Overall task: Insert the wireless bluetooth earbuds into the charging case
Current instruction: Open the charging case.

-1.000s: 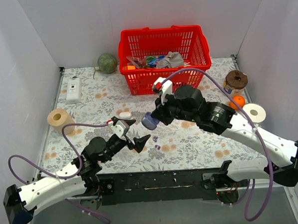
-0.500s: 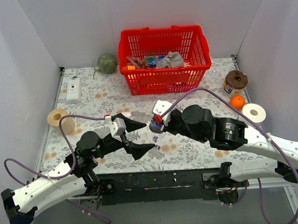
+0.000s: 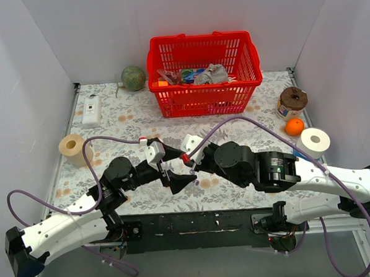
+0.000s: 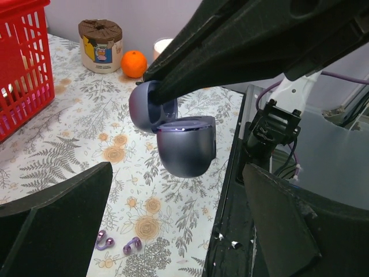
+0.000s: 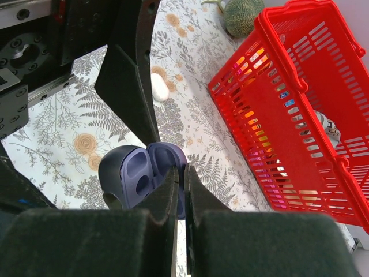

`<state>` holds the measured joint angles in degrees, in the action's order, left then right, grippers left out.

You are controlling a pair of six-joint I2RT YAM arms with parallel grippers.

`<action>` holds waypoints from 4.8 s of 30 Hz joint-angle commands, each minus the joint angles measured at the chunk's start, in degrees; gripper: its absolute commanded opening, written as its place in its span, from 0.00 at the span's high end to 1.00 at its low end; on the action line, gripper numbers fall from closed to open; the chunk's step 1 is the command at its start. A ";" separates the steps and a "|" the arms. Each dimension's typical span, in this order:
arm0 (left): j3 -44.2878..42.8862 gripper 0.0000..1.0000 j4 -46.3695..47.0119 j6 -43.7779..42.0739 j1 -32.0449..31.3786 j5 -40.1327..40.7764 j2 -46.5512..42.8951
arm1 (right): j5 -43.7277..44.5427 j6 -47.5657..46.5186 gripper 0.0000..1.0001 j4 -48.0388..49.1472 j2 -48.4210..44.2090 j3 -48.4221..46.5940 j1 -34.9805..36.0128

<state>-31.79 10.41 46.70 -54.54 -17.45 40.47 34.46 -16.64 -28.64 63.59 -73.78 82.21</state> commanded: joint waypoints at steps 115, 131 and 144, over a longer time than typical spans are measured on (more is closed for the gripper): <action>-2.84 0.37 3.91 -0.99 0.23 -3.55 6.29 | 5.09 -1.29 0.99 -0.18 2.85 -2.77 5.32; -3.37 0.35 5.14 -0.03 0.23 -4.78 6.29 | 5.97 -1.37 0.99 0.25 3.03 -2.25 5.41; -2.84 0.80 5.23 -0.55 0.32 -5.75 6.90 | 5.36 -1.20 0.99 0.08 3.12 -2.07 5.50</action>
<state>-33.19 14.26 46.76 -54.48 -22.63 47.57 40.45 -18.28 -30.37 66.87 -74.56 87.11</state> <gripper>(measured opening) 0.297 0.060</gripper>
